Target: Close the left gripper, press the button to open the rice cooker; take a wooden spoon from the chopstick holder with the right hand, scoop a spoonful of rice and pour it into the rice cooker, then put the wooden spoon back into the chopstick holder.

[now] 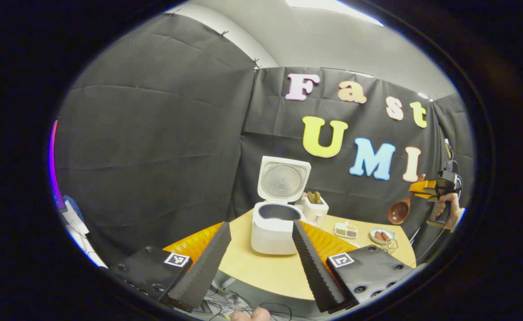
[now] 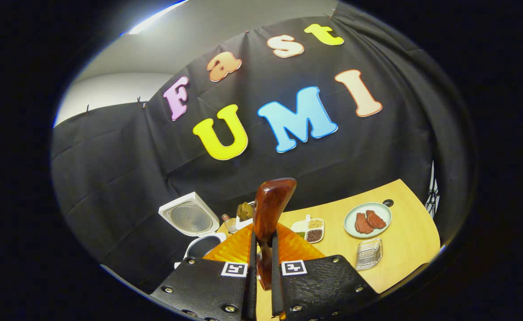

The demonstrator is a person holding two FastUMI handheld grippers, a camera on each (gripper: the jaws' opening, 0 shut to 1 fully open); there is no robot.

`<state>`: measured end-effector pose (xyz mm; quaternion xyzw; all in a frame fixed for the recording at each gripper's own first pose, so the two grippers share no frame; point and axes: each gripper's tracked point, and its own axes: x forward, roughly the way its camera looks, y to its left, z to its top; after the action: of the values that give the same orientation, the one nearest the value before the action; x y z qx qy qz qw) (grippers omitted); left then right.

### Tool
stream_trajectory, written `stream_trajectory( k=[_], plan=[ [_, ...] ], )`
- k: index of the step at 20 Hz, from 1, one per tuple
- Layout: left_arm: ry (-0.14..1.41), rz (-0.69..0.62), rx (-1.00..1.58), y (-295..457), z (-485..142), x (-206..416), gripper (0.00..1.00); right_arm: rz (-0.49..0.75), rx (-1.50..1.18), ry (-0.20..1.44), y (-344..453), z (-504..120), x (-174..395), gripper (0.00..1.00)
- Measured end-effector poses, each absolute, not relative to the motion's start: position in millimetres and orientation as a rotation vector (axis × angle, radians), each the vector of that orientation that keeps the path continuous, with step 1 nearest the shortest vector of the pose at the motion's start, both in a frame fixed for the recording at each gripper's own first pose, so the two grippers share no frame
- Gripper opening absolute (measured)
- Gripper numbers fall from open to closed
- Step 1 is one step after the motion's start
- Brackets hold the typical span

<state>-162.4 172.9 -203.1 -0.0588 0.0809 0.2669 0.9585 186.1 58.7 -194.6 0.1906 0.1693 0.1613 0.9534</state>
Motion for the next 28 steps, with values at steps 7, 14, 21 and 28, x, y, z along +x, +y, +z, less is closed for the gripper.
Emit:
stream_trajectory(
  k=[7, 14, 21, 28],
  plan=[
    [0.205, 0.596, -0.128, 82.6, -207.3, -143.6, 0.93, 0.316, 0.438, 0.377, -32.1, -231.2, 216.4, 0.13],
    [0.303, 0.601, -0.013, 33.7, -206.5, -132.5, 0.93, 0.21, 0.448, 0.433, -89.7, -307.2, 269.1, 0.13],
    [0.373, 0.614, 0.025, 23.0, -215.9, -121.4, 0.93, 0.079, 0.448, 0.531, -110.4, -396.0, 296.1, 0.13],
    [0.407, 0.62, 0.042, 21.6, -224.0, -113.1, 0.94, 0.044, 0.453, 0.603, -112.6, -437.5, 295.6, 0.14]
  ],
)
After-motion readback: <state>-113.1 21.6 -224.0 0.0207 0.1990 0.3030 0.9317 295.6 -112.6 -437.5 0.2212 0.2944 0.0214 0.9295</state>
